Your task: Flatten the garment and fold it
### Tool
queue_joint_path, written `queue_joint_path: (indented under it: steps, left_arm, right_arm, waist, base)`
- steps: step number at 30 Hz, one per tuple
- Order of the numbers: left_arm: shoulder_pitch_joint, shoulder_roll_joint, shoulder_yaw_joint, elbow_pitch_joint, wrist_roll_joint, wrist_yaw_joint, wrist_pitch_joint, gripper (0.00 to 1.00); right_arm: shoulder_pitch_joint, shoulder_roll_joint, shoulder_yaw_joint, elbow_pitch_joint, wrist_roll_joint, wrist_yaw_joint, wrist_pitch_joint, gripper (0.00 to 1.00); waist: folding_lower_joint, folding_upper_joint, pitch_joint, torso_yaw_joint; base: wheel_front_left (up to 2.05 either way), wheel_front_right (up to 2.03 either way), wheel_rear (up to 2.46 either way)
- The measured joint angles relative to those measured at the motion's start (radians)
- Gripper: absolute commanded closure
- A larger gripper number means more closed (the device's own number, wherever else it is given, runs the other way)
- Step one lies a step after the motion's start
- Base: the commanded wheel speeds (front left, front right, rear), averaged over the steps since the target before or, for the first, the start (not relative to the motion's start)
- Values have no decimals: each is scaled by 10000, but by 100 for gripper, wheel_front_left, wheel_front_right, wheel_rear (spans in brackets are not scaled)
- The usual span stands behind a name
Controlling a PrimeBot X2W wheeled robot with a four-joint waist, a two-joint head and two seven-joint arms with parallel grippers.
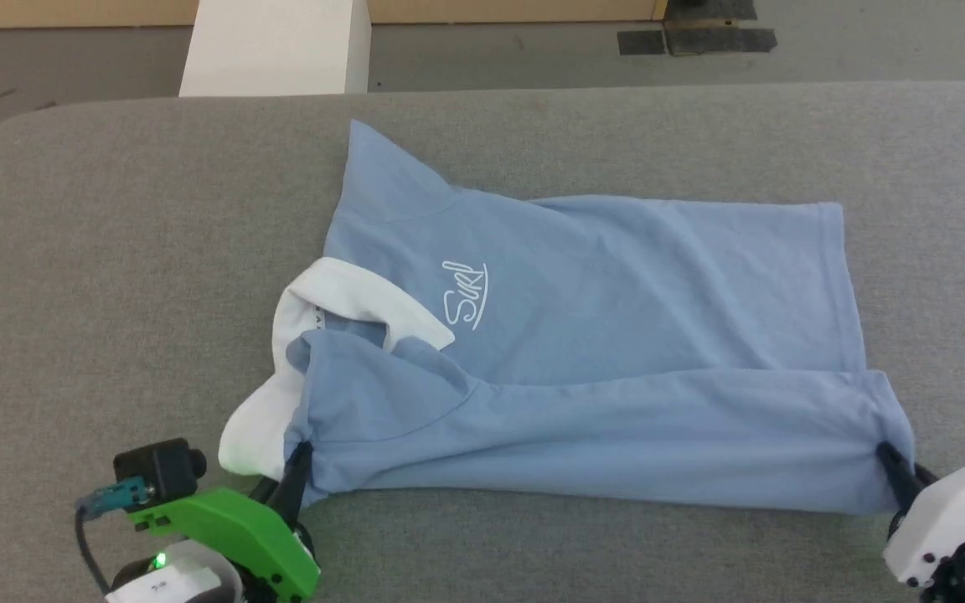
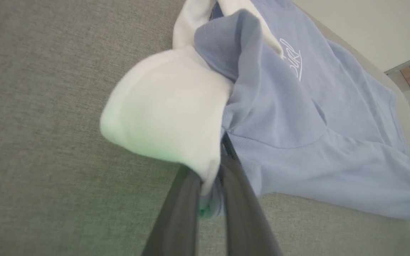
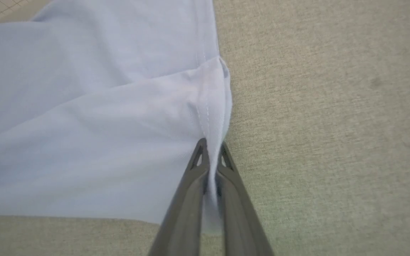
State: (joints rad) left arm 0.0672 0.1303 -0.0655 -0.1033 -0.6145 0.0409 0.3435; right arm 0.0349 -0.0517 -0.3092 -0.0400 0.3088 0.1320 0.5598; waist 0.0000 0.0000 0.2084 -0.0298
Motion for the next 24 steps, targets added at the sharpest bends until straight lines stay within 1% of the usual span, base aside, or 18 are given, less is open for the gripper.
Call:
queue_joint_path:
  steps: [4, 7, 9, 13, 18, 20, 24]
  left_arm:
    - [415, 79, 305, -644, -372, 44, 232, 100]
    - [948, 169, 468, -1329, -575, 138, 552, 100]
    - [1343, 201, 495, -1756, -736, 148, 821, 100]
    - [2160, 238, 472, -2550, -1043, 324, 1262, 100]
    - [2824, 178, 224, -2573, -1152, 499, 1542, 100]
    - [2910, -27, 50, -2232, -1279, 531, 1611, 100]
    - [2876, -98, -92, -1248, -1432, 485, 1638, 100]
  right_arm:
    - [53, -35, -290, -926, 207, 6, 556, 100]
    - [285, -130, -690, -1659, 405, 10, 1043, 100]
    - [534, -165, -930, -2061, 468, 12, 1365, 100]
    - [1102, -105, -1323, -2625, 677, 12, 2006, 100]
    - [1661, 10, -1482, -2564, 832, 12, 2247, 100]
    - [1823, 13, -1386, -2278, 849, 8, 2230, 100]
    - [2000, 19, -1101, -1505, 897, 6, 2011, 100]
  waist:
    - [0, 0, -292, -71]
    - [0, 0, -593, -121]
    - [0, 0, -787, -142]
    - [0, 0, -1166, -162]
    - [0, 0, -1413, -103]
    - [0, 0, -1440, -48]
    - [0, 0, -1448, 27]
  base:
    - [0, 0, 0]
    - [0, 0, 0]
    - [0, 0, 0]
    - [0, 0, 0]
    - [0, 0, 0]
    - [0, 0, 0]
    - [0, 0, 0]
